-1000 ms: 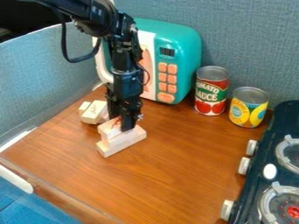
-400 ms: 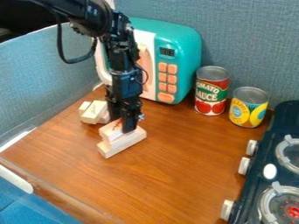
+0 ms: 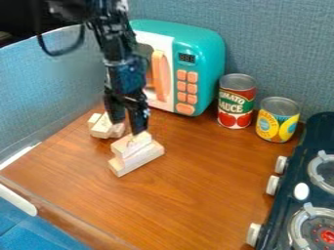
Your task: Move white rectangular block from left to right block
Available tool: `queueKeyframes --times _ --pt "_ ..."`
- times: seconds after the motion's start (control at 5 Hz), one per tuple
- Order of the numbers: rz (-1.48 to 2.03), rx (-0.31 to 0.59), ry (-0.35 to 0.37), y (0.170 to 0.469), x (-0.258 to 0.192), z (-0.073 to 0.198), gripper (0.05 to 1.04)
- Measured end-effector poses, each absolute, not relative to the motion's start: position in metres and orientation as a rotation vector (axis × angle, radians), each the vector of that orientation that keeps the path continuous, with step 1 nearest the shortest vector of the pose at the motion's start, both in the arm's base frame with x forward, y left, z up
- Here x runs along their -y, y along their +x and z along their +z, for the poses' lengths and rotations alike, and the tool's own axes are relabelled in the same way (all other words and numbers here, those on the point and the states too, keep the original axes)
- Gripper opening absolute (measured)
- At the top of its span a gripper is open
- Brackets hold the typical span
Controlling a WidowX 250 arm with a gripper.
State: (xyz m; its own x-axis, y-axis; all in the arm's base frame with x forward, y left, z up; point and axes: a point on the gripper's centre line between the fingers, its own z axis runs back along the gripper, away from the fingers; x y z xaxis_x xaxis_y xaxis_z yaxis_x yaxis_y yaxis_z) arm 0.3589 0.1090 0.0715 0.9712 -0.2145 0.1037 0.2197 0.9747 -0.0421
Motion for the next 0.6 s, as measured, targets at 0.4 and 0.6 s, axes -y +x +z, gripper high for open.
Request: queueKeyframes --times 0.4,0.6 --pt "-0.169 0.132 -0.039 0.351 -0.113 0.090 1.000" --pt "-0.056 0.116 0.001 0.346 -0.121 0.090 1.000"
